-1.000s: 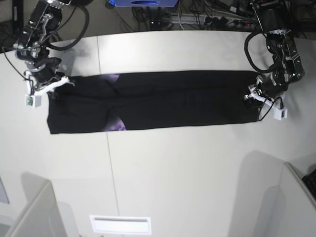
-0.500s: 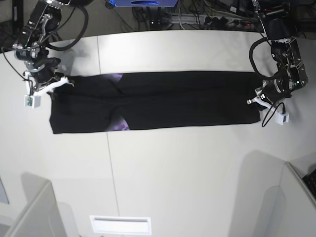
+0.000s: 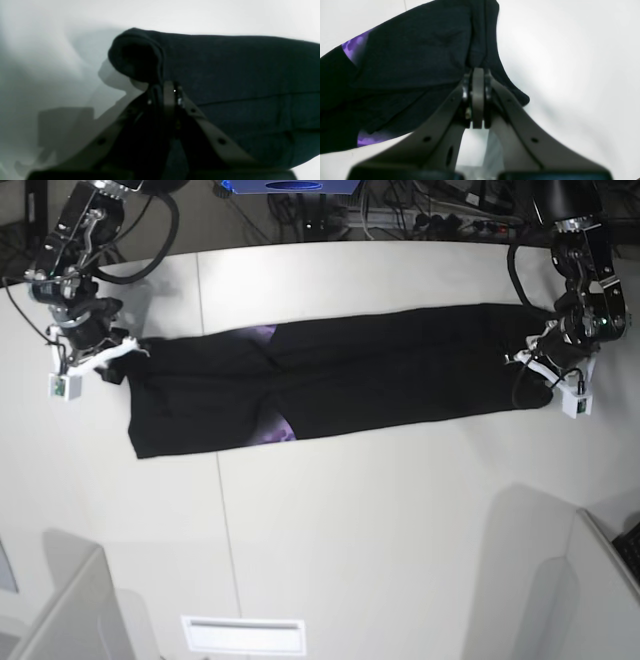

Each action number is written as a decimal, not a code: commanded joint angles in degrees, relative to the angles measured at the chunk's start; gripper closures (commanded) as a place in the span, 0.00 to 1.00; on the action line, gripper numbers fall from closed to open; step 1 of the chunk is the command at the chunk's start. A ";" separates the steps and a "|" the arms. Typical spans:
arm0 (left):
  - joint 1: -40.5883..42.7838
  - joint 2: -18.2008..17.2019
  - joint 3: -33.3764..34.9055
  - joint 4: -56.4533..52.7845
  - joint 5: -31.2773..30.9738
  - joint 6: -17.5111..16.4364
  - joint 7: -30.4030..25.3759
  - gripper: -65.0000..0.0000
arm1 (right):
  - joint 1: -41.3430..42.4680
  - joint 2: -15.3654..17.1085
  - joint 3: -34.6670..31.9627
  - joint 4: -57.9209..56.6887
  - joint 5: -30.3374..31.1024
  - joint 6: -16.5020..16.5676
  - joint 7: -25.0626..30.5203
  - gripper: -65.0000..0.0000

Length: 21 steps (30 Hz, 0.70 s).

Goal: Fold the T-shirt properly
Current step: 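Lift the strip end with the left gripper and fold it toward the right gripper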

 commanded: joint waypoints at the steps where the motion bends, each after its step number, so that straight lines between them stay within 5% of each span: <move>1: 0.11 0.04 -0.09 2.64 -1.08 -0.16 -0.64 1.00 | 0.52 0.64 0.34 1.17 0.72 0.08 1.25 1.00; 21: -1.82 12.00 10.99 11.95 -1.08 0.10 6.40 1.00 | 0.96 0.29 0.34 1.08 0.72 0.08 1.08 1.00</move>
